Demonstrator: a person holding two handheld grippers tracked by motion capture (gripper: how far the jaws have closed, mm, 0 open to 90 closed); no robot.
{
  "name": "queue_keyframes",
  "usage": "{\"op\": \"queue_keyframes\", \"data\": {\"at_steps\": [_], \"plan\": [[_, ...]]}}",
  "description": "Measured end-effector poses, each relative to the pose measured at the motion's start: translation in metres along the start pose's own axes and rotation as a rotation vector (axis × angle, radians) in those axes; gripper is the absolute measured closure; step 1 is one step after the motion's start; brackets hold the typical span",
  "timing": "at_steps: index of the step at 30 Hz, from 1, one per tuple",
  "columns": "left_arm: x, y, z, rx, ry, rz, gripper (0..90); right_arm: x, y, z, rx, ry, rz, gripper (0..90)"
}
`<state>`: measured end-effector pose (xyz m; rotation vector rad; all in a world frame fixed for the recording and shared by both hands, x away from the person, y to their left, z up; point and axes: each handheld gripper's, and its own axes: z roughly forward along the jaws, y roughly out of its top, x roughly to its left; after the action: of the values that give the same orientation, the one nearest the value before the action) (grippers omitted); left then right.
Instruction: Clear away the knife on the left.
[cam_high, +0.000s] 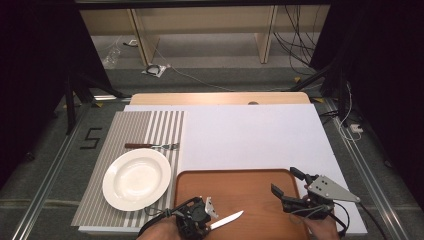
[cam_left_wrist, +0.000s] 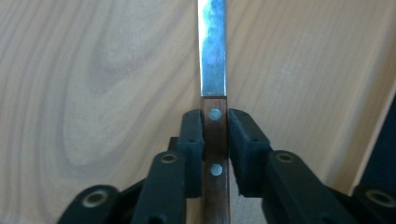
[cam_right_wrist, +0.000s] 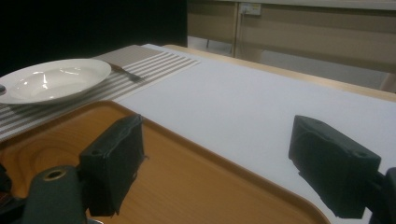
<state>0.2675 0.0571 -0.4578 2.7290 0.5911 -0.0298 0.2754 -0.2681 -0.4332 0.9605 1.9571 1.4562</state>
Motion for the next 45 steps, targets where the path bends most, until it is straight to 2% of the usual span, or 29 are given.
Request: {"op": "queue_keyframes", "data": {"at_steps": [1, 2, 3, 4, 8, 9, 10, 11, 12, 14, 15, 17, 19, 21, 30, 31, 45], "plan": [[-0.001, 0.000, -0.001, -0.016, 0.004, -0.009, 61.7, 0.000, 0.000, 0.000, -0.002, -0.001, -0.001, 19.0], [0.000, 0.001, -0.004, -0.025, 0.010, -0.005, 61.7, 0.000, 0.000, 0.000, -0.002, -0.001, -0.001, 19.0], [-0.002, 0.003, -0.008, -0.053, 0.025, -0.003, 53.2, 0.000, 0.000, 0.000, -0.003, -0.001, 0.001, 19.0], [-0.002, 0.003, -0.008, -0.053, 0.025, -0.003, 49.7, 0.000, 0.000, 0.000, -0.003, -0.001, 0.001, 19.0], [-0.005, 0.005, -0.012, -0.106, 0.049, 0.002, 46.0, 0.000, 0.000, 0.000, -0.002, -0.001, -0.001, 19.0], [-0.006, 0.005, -0.012, -0.113, 0.049, 0.011, 50.9, 0.000, 0.000, 0.000, -0.002, -0.001, -0.001, 19.0], [-0.007, 0.006, -0.012, -0.128, 0.054, 0.026, 50.9, 0.000, 0.000, 0.000, -0.002, -0.001, -0.001, 19.0], [-0.008, 0.006, -0.012, -0.136, 0.055, 0.029, 57.8, 0.000, 0.000, 0.000, -0.002, -0.001, -0.001, 19.0], [-0.009, 0.007, -0.011, -0.149, 0.058, 0.037, 57.8, 0.000, 0.000, 0.000, -0.002, -0.001, -0.001, 19.0], [-0.011, 0.007, -0.010, -0.167, 0.061, 0.048, 65.8, 0.000, 0.000, 0.000, -0.002, -0.001, 0.000, 19.0], [-0.014, 0.008, -0.008, -0.170, 0.068, 0.061, 72.8, 0.000, 0.000, 0.000, -0.001, -0.001, -0.001, 19.1], [-0.014, 0.009, -0.008, -0.169, 0.063, 0.067, 75.9, 0.000, 0.000, 0.000, -0.002, -0.002, -0.001, 19.1], [-0.017, 0.009, -0.005, -0.163, 0.063, 0.084, 83.8, 0.000, 0.000, 0.000, -0.001, -0.002, -0.001, 19.1], [-0.019, 0.010, -0.002, -0.158, 0.060, 0.092, 87.5, 0.000, 0.000, 0.000, -0.001, -0.001, -0.001, 19.1], [-0.022, 0.011, 0.010, -0.142, 0.055, 0.092, 89.2, 0.000, 0.000, 0.000, -0.005, 0.000, -0.002, 19.2], [-0.022, 0.011, 0.013, -0.131, 0.067, 0.088, 89.2, 0.000, 0.000, 0.000, -0.006, 0.000, -0.001, 19.2], [-0.014, 0.007, 0.011, -0.121, 0.074, 0.050, 89.2, -0.001, 0.000, -0.001, -0.008, -0.002, 0.000, 19.3]]}}
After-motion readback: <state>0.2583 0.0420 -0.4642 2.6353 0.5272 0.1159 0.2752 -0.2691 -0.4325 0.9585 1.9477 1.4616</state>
